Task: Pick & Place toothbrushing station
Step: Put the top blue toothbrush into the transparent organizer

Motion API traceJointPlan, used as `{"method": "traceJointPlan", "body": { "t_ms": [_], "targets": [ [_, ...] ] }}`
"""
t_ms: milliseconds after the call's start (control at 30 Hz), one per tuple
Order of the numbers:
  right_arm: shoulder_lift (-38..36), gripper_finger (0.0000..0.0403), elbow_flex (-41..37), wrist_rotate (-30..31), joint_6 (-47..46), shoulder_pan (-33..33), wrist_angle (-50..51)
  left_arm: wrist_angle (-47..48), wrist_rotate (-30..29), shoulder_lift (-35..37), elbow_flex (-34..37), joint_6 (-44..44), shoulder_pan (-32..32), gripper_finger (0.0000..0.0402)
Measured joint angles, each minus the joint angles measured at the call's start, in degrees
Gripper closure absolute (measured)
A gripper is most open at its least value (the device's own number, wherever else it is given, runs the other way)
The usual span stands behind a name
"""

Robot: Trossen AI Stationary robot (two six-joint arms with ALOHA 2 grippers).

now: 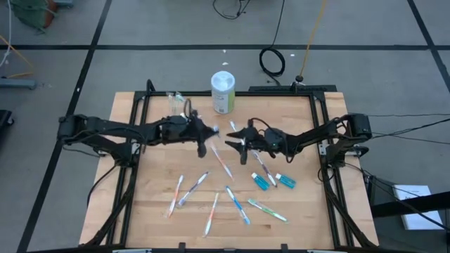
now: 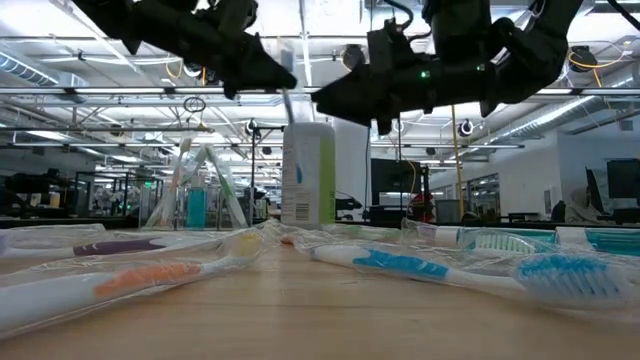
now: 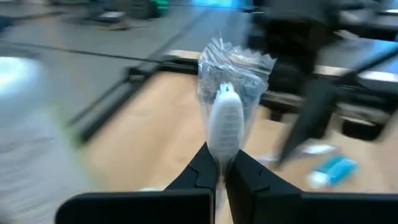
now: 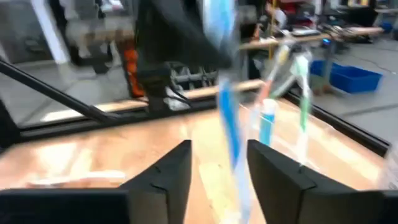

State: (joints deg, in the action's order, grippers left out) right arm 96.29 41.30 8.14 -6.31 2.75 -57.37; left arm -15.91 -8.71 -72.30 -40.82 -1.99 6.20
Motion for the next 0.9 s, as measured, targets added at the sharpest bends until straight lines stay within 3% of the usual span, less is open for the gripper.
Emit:
{"method": "traceJointPlan", "body": {
  "t_ms": [233,300,500,700,900],
  "targets": [
    [0.0,0.0209,0.0,0.8,0.0,0.3,1.1,16.5,-22.1,9.5,0.0,-1.6,4.2,0.039],
    [0.0,0.0206,0.0,0.8,0.0,0.3,1.1,18.4,-25.1,11.1,0.0,-1.8,5.6,0.0395],
    [0.0,0.0204,0.0,0.8,0.0,0.3,1.1,16.9,-24.2,12.4,0.0,-3.1,10.4,0.038],
    [0.0,0.0204,0.0,0.8,0.0,0.3,1.1,17.0,-15.7,7.8,0.0,-4.6,15.2,0.0395],
    [0.0,0.0204,0.0,0.8,0.0,0.3,1.1,15.5,-15.3,0.3,0.1,-6.3,16.9,0.035]
  ]
}}
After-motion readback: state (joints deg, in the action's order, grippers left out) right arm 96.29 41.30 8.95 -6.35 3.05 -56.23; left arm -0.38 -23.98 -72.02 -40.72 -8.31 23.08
